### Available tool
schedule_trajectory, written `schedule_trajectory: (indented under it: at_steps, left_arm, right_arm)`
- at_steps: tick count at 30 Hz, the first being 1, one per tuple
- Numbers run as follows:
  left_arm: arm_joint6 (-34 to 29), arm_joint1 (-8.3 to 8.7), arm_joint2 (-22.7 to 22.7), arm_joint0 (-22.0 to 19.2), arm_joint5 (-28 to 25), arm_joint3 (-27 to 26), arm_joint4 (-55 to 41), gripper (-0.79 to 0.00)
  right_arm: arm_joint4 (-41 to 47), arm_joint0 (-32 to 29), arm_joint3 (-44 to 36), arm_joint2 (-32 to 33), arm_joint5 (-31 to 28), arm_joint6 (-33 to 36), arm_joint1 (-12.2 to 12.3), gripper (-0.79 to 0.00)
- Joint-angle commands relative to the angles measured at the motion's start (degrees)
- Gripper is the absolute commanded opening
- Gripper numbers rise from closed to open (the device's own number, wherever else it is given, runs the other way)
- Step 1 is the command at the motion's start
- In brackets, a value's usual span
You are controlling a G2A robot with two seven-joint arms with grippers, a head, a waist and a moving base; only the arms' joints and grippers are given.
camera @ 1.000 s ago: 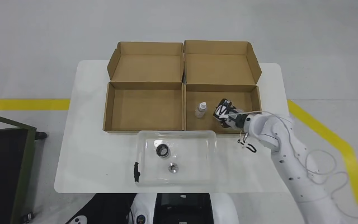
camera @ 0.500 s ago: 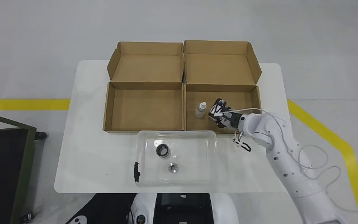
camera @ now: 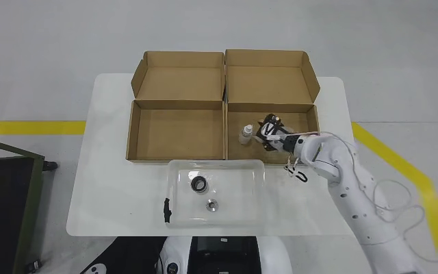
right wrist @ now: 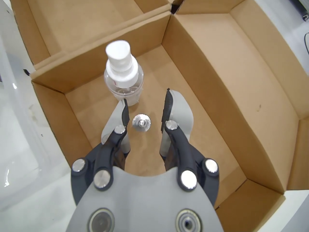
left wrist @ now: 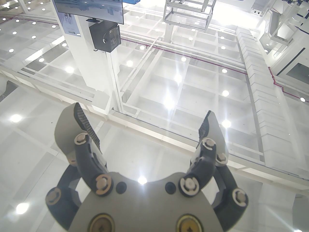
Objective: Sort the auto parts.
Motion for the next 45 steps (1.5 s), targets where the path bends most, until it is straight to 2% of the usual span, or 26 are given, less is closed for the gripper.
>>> schedule_trajectory:
  at_steps: [1,15,21,32,45]
  left_arm:
    - [0.0,0.00,0.0,0.0,0.0,0.0,0.0,0.000]
    - [0.0,0.00,0.0,0.0,0.0,0.0,0.0,0.000]
    - [0.0,0.00,0.0,0.0,0.0,0.0,0.0,0.000]
    - [0.0,0.00,0.0,0.0,0.0,0.0,0.0,0.000]
    - [0.0,0.00,0.0,0.0,0.0,0.0,0.0,0.000]
  right_arm:
    - [0.2,-0.8,-2.2,1.1,-0.8,-0.1,0.3,-0.502]
    - [-0.2,-10.7,-19.0,5.4,-7.1,2.8,2.2,-0.493]
    - [0.3,-13.9,-23.7,3.6,-10.3,2.9,2.6,-0.505]
    - [0.0,-13.7,-23.0,-2.6,-13.5,4.3,2.7,-0.520]
    - [1.2,-10.1,-17.6,-12.2,-14.4,6.1,1.7,-0.493]
